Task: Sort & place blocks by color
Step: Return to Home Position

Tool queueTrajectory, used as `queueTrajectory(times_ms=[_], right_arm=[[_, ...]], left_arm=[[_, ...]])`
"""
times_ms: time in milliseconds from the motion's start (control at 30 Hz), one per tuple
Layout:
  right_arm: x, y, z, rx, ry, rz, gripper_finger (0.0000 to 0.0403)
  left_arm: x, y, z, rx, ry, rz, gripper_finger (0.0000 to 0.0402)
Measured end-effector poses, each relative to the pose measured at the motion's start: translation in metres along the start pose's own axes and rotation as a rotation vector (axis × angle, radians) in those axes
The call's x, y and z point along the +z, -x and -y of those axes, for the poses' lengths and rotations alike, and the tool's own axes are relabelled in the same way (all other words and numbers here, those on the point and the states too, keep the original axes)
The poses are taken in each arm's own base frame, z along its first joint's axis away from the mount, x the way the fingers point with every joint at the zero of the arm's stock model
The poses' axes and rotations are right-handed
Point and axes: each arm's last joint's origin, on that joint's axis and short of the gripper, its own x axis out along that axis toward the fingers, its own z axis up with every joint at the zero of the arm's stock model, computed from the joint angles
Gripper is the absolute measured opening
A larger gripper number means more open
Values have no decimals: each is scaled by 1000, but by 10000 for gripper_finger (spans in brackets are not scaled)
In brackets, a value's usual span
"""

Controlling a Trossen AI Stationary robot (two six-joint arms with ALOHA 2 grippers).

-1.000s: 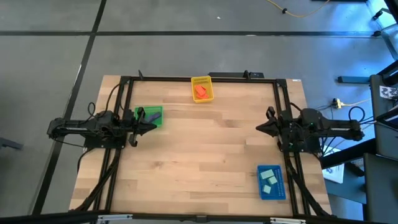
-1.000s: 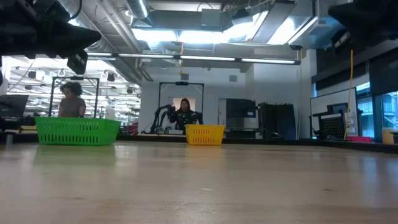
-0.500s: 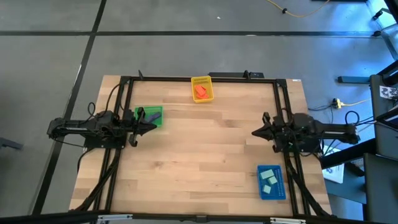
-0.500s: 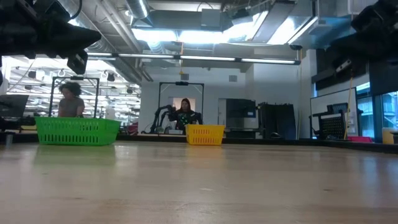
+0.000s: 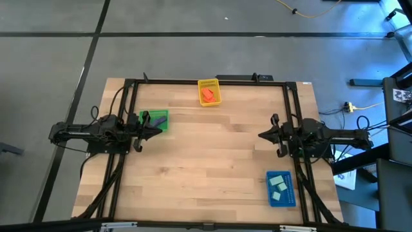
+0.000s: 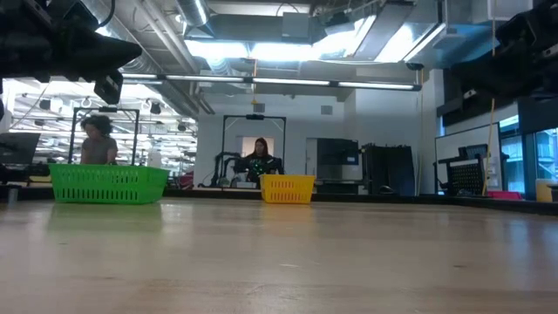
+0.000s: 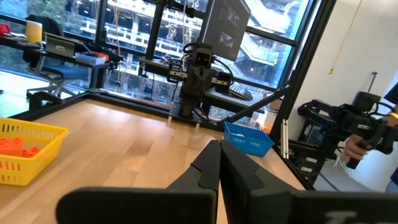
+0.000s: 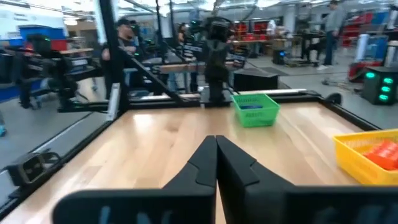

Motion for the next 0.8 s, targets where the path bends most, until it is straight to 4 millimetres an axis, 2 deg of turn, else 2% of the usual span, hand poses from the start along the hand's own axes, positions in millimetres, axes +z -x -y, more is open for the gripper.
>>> queueTrajectory(times_ms=[267, 800], right_arm=[[-1, 0, 2, -73, 1, -7, 22], [-1, 0, 2, -73, 2, -8, 25]], left_arm=[[0, 0, 0, 0, 0, 0, 0], [0, 0, 0, 1, 0, 0, 0]])
